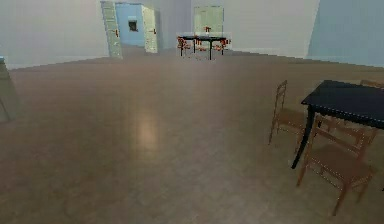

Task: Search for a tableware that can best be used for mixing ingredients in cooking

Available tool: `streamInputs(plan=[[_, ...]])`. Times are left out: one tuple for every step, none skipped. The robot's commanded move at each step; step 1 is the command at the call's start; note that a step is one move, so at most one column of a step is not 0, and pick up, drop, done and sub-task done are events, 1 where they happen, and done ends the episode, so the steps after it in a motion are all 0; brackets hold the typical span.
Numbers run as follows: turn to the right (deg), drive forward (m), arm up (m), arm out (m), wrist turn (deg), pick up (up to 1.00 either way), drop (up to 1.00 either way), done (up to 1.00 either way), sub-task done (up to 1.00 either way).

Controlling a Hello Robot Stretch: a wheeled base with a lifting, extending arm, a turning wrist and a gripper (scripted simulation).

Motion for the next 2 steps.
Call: streamInputs(plan=[[-42.0, 0.0, 0.0, 0.0, 0.0, 0.0, 0.0, 0.0, 0.0], [0.0, 0.5, 0.0, 0.0, 0.0, 0.0, 0.0, 0.0, 0.0]])
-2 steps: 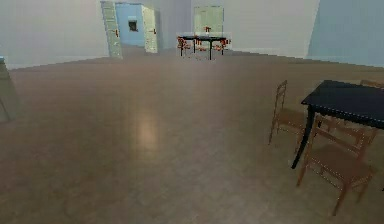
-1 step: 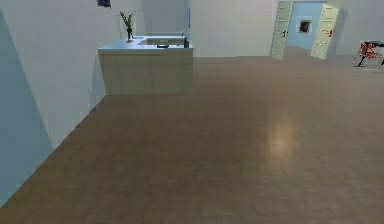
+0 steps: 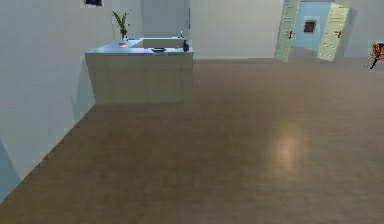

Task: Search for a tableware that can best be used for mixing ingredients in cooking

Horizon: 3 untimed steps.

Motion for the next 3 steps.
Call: streamInputs(plan=[[-15.0, 0.0, 0.0, 0.0, 0.0, 0.0, 0.0, 0.0, 0.0], [0.0, 1.0, 0.0, 0.0, 0.0, 0.0, 0.0, 0.0, 0.0], [-3.0, 0.0, 0.0, 0.0, 0.0, 0.0, 0.0, 0.0, 0.0]])
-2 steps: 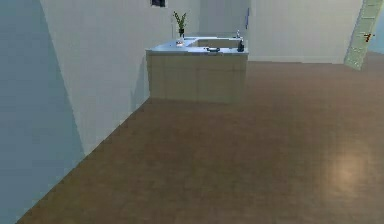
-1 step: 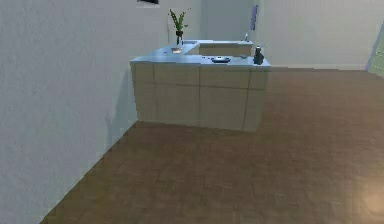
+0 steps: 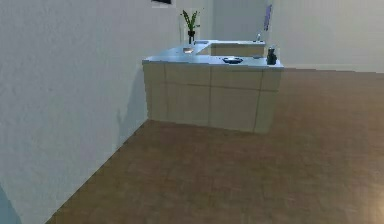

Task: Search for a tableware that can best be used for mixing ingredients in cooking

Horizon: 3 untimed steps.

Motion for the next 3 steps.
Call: streamInputs(plan=[[0.0, 1.0, 0.0, 0.0, 0.0, 0.0, 0.0, 0.0, 0.0], [0.0, 1.0, 0.0, 0.0, 0.0, 0.0, 0.0, 0.0, 0.0], [-9.0, 0.0, 0.0, 0.0, 0.0, 0.0, 0.0, 0.0, 0.0]])
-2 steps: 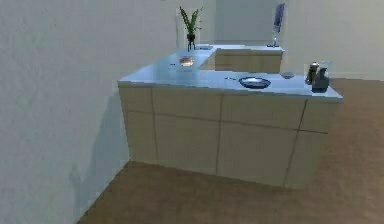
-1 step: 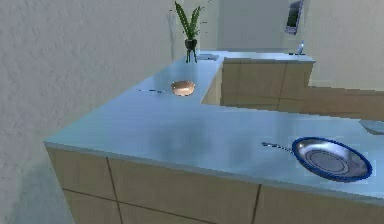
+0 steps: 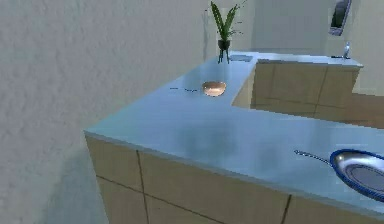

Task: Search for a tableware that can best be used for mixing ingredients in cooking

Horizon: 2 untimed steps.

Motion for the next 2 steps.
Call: streamInputs(plan=[[0.0, 0.1, 0.0, 0.0, 0.0, 0.0, 0.0, 0.0, 0.0], [0.0, 0.0, 0.0, 0.0, 0.0, 0.0, 0.0, 1.0, 0.0]])
